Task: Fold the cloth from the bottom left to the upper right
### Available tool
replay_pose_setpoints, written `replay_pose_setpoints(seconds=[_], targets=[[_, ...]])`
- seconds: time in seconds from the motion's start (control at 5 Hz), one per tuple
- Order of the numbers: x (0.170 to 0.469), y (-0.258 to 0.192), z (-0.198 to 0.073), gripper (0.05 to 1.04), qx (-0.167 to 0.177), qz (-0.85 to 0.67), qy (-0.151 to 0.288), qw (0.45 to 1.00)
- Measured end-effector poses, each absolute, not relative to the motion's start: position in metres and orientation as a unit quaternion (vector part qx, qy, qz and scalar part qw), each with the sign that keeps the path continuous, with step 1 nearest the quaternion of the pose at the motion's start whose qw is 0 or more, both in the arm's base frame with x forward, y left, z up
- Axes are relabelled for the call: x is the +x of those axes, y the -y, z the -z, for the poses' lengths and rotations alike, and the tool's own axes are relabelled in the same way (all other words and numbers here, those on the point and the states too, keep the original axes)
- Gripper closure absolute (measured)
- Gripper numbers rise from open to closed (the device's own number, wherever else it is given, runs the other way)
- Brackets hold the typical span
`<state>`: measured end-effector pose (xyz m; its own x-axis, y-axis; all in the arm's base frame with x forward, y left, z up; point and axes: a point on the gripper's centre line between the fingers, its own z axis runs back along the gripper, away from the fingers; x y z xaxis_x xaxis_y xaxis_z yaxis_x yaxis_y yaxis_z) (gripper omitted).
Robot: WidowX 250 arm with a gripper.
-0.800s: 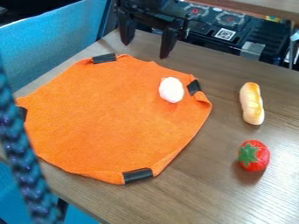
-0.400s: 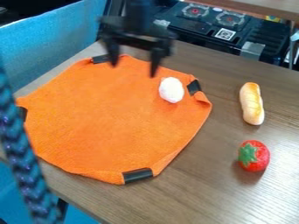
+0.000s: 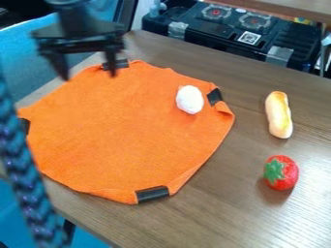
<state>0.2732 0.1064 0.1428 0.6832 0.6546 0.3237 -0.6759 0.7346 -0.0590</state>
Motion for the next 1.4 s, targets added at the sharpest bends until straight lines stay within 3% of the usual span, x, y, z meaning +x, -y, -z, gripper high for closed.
replay_pose_setpoints(seconds=[0.2, 0.4, 0.6, 1.4], targets=[[0.252, -0.131, -0.123, 0.083, 0.014, -0.388, 0.174, 0.905], [0.234, -0.154, -0.103, 0.083, 0.031, -0.399, 0.191, 0.896], [0.224, -0.174, -0.083, 0.083, 0.036, -0.391, 0.168, 0.904], [0.209, -0.204, -0.049, 0.083, 0.089, -0.387, 0.157, 0.904]])
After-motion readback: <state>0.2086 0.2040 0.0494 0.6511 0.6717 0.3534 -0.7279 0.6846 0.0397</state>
